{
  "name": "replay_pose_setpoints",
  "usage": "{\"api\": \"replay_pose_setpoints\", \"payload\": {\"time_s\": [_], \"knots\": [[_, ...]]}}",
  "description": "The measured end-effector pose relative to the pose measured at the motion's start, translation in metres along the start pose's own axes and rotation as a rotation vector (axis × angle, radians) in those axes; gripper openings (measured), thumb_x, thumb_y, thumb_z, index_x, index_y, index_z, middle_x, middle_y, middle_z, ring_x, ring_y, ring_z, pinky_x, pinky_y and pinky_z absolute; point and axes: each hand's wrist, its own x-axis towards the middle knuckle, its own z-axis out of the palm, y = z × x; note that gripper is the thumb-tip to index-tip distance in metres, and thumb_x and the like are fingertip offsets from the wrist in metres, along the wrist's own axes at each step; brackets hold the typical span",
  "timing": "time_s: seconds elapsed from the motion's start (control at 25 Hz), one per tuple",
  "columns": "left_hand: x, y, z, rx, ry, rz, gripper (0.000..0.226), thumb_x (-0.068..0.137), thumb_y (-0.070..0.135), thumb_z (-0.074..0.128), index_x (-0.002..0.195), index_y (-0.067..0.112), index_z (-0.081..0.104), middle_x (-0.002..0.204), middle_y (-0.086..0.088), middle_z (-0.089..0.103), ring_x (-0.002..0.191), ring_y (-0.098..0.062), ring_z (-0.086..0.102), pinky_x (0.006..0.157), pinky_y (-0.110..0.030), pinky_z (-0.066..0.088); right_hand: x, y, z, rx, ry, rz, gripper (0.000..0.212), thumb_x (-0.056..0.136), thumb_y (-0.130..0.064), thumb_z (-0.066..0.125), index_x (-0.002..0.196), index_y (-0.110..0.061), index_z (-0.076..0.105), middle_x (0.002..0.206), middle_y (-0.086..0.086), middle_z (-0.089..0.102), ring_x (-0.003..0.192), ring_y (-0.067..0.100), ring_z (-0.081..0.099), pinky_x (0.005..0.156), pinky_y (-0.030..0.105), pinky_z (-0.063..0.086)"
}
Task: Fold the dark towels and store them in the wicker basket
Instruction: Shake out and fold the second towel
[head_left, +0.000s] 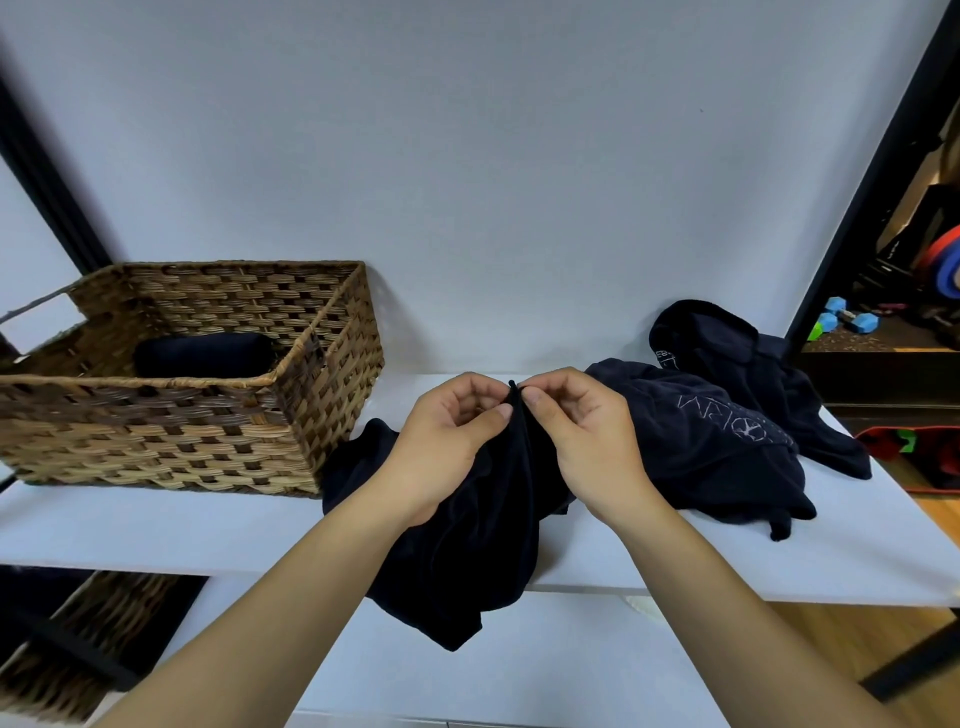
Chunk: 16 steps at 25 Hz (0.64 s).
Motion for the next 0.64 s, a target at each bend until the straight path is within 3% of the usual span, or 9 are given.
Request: {"api": "replay_pose_setpoints", "payload": {"time_s": [0.2, 0.32, 0.52, 0.64], "knots": [[-0.001, 0.004, -0.001, -0.151, -0.042, -0.032, 0.024, 0.101, 0.014, 0.057, 0.086, 0.017, 0.075, 0.090, -0.007, 0.072, 0.089, -0.020, 0.067, 0.089, -0.036, 0.053, -0.002, 0.003, -0.001, -0.066, 0.052, -0.025, 0.018, 0.089, -0.014, 0.075, 0.087, -0.030, 0.067, 0.093, -0.007, 0.069, 0.086, 0.012, 0.065, 0.080, 0.032, 0.053], [-0.002, 0.006, -0.001, -0.142, -0.072, -0.028, 0.020, 0.102, 0.009, 0.055, 0.090, 0.010, 0.071, 0.084, -0.001, 0.073, 0.083, -0.013, 0.068, 0.084, -0.027, 0.054, -0.003, 0.005, 0.000, -0.186, 0.125, -0.079, 0.017, 0.086, -0.019, 0.079, 0.078, -0.024, 0.065, 0.083, -0.008, 0.060, 0.078, 0.011, 0.058, 0.073, 0.025, 0.047], [0.000, 0.007, -0.005, -0.140, -0.078, -0.067, 0.013, 0.093, 0.003, 0.065, 0.092, 0.015, 0.069, 0.073, 0.007, 0.066, 0.076, -0.006, 0.063, 0.086, -0.027, 0.046, -0.010, -0.003, 0.001, -0.100, 0.044, -0.096, 0.020, 0.092, -0.008, 0.071, 0.085, -0.026, 0.077, 0.080, -0.009, 0.071, 0.079, 0.011, 0.067, 0.075, 0.023, 0.050], [0.000, 0.008, -0.007, -0.141, -0.092, -0.048, 0.019, 0.095, 0.002, 0.062, 0.099, 0.016, 0.074, 0.076, 0.004, 0.071, 0.079, -0.008, 0.067, 0.086, -0.025, 0.051, -0.012, -0.006, 0.000, -0.022, 0.023, -0.027, 0.016, 0.091, -0.006, 0.071, 0.084, -0.019, 0.076, 0.081, -0.004, 0.075, 0.079, 0.012, 0.070, 0.076, 0.023, 0.053]]}}
